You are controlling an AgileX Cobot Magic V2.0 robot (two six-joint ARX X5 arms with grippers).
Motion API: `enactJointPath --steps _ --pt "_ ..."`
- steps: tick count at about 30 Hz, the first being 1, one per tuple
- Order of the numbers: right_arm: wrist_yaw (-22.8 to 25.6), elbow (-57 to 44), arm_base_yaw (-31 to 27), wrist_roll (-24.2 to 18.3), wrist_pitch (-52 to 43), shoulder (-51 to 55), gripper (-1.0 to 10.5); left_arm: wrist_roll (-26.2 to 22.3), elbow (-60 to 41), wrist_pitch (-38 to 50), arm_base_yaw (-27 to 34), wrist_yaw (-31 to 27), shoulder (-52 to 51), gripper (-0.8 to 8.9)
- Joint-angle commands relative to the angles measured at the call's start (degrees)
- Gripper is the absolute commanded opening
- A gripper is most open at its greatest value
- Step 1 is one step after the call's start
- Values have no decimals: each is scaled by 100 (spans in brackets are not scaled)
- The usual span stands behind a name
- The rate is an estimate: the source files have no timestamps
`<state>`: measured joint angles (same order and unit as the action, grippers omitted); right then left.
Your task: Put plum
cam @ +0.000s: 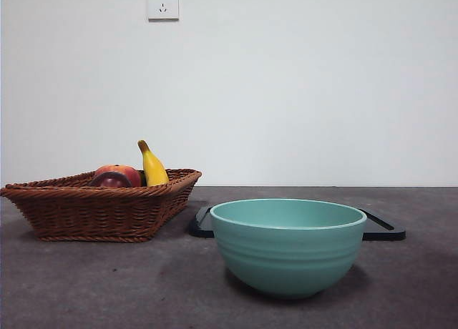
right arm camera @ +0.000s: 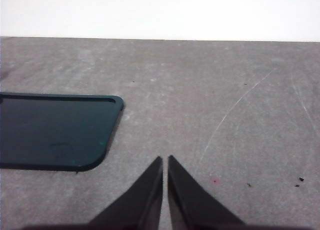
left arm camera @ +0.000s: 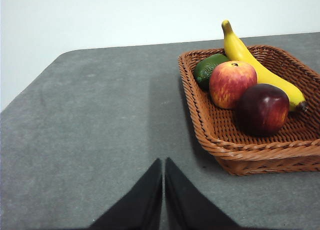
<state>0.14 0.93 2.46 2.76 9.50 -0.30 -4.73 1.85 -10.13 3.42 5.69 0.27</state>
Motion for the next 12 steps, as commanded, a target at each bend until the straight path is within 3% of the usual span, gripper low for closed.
enactJointPath --steps 1,8,12 --pt "-35 -24 -7 98 -55 9 6 452 -118 -48 9 -13 -9 7" --pt "-232 -17 -7 809 -50 9 6 1932 -116 -48 9 -13 -11 7" --pt "-378 9 -7 1049 -61 9 6 2448 -81 -66 9 -4 -9 7"
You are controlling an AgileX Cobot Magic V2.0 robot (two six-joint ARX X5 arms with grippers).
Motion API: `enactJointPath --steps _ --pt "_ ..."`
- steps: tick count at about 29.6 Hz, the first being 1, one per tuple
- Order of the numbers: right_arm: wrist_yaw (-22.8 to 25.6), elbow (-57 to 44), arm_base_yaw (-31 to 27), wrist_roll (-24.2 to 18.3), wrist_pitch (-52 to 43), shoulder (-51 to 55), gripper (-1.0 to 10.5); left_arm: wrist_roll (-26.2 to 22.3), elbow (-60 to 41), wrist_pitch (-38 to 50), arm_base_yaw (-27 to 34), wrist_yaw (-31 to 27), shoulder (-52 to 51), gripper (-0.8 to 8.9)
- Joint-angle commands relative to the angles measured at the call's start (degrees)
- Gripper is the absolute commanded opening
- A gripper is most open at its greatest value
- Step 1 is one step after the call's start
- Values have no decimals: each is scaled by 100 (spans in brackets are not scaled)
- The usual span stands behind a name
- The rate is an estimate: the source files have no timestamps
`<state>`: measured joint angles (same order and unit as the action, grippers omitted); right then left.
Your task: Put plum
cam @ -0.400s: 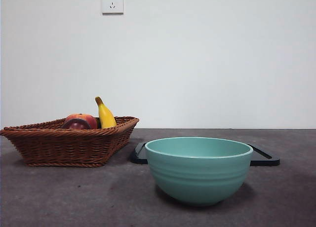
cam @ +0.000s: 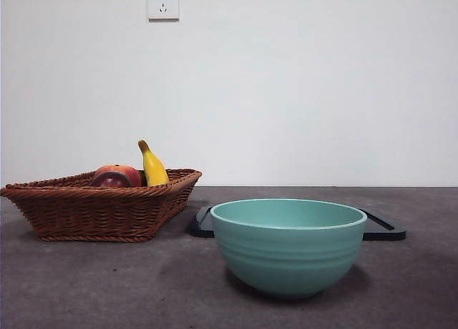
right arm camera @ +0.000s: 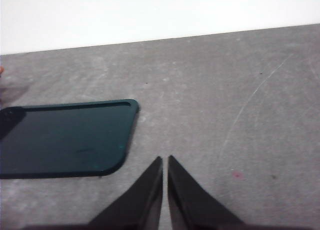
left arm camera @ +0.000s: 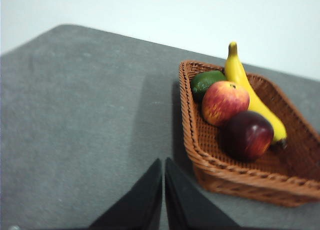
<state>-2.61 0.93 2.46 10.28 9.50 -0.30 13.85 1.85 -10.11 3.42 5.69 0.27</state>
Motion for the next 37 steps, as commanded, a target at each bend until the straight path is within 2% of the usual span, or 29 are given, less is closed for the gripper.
enactJointPath --steps 1,7,16,20,27,31,37 --pt "-109 33 -7 352 -48 9 5 708 -52 -74 9 33 -9 7" --pt "-107 511 -7 732 -35 7 5 1134 323 -157 9 278 -7 9" --pt "-195 1733 -7 726 398 -334 5 1211 1458 -590 9 337 474 9" --pt "-289 2487 -7 608 780 -802 5 949 2208 -844 9 538 973 9" --pt "-1040 3882 -7 170 1738 -1963 5 153 3620 -1696 2 1438 2168 9" --pt "-1766 4710 9 -149 2739 -2754 5 -247 4231 -2212 -9 2345 2798 9" --pt "-3209 5613 11 -831 4197 -3766 5 -758 4872 -3062 -20 3755 3521 9"
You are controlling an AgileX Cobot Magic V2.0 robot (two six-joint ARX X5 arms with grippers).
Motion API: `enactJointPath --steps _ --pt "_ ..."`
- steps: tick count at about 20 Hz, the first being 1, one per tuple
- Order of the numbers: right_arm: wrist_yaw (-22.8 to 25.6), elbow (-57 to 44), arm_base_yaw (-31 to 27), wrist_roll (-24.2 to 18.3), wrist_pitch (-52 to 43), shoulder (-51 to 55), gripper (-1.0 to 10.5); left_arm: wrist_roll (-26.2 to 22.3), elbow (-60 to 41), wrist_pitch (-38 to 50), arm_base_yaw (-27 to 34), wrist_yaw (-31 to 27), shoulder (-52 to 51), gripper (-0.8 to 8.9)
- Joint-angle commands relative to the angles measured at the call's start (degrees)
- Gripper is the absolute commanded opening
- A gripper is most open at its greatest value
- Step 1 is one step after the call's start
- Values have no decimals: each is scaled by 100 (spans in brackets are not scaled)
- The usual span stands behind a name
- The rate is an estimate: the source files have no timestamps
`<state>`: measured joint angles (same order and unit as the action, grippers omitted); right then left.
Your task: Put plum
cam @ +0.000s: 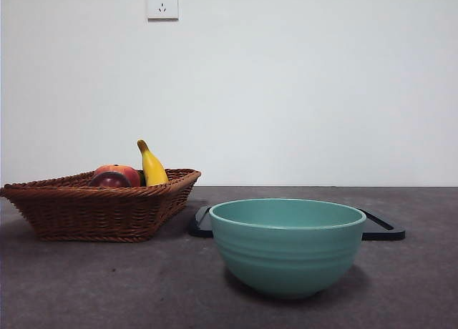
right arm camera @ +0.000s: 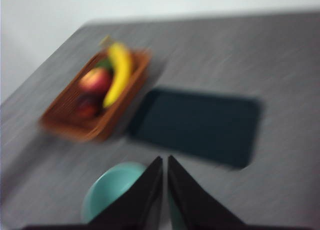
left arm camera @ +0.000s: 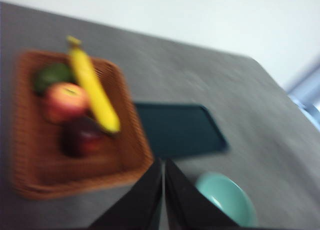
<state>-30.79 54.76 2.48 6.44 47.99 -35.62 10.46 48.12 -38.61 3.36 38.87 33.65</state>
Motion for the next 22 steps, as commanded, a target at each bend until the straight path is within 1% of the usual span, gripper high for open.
enactJointPath --steps 1,3,5,9,11,14,18,19,20,21,22 --pt "-538 326 13 -568 557 -356 5 -509 319 -363 -22 599 269 9" --pt "-691 463 57 -804 933 -549 5 -737 457 -728 -72 852 415 9" --pt "-715 505 127 -927 1150 -647 5 -977 557 -1097 -142 955 507 9" --pt "-715 507 354 -1156 1541 -741 5 -1333 590 -1725 -304 966 544 9" --pt "-715 507 509 -1185 1606 -739 5 -1502 590 -2013 -363 964 542 9" --pt "-713 507 656 -1187 1596 -739 5 -1580 590 -2114 -376 960 542 9" --pt "-715 507 667 -1176 1596 -739 6 -1578 590 -2103 -376 960 542 11" --pt "-715 507 667 -1161 1596 -739 6 -1578 590 -2096 -376 960 542 37" --pt "-715 507 667 -1158 1596 -739 15 -1578 590 -2094 -376 960 542 99" --pt "-715 507 667 -1154 1596 -739 50 -1576 590 -2094 -376 957 542 180" --pt "-713 507 667 -1132 1596 -739 148 -1576 590 -2094 -376 957 542 305"
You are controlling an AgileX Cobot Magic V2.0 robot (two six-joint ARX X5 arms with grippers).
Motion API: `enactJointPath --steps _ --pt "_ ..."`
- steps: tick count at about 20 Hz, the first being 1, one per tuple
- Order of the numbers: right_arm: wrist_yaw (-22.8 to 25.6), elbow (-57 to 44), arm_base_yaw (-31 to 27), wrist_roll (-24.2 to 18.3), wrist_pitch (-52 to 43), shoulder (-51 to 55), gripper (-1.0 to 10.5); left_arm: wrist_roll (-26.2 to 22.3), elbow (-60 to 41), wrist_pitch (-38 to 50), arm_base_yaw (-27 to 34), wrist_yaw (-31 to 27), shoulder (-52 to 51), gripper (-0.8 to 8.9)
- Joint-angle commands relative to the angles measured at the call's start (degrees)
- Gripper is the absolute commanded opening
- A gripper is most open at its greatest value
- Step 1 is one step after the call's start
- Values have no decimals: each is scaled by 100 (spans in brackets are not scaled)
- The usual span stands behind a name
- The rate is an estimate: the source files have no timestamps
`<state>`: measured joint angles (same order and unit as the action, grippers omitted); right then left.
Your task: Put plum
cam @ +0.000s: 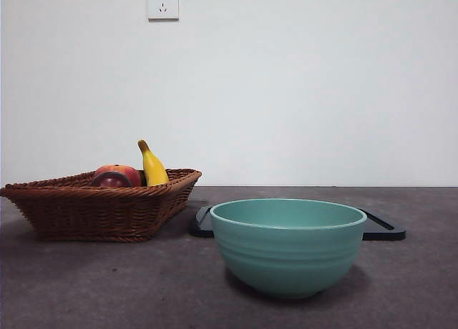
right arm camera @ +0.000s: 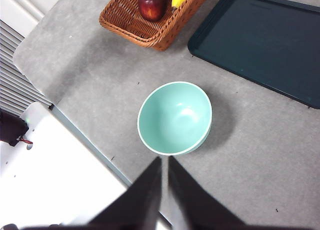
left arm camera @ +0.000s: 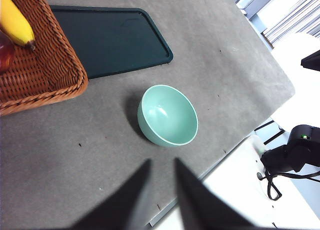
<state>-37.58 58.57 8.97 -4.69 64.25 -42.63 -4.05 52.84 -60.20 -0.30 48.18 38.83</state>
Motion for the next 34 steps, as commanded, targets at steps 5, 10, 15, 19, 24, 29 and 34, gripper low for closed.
enactJointPath --steps 5,10,15,19,24,29,34 --pt "-33 127 17 -20 -33 -37 393 -90 118 109 -11 24 20 488" --pt "-35 127 17 -20 -39 -37 393 85 118 256 -11 -490 48 488" --pt "-35 127 17 22 -76 -37 393 525 190 1034 -131 -973 463 459" --pt "-35 127 17 22 -76 -37 393 588 621 1268 -492 -1687 1290 460" --pt "-33 127 17 22 -76 -37 393 575 1421 1357 -1032 -2732 2599 460" --pt "-33 127 17 24 -76 -37 393 321 2109 1526 -1462 -3670 3921 460" --pt "-33 127 17 105 -76 -37 393 295 2234 2057 -1700 -3974 4935 460"
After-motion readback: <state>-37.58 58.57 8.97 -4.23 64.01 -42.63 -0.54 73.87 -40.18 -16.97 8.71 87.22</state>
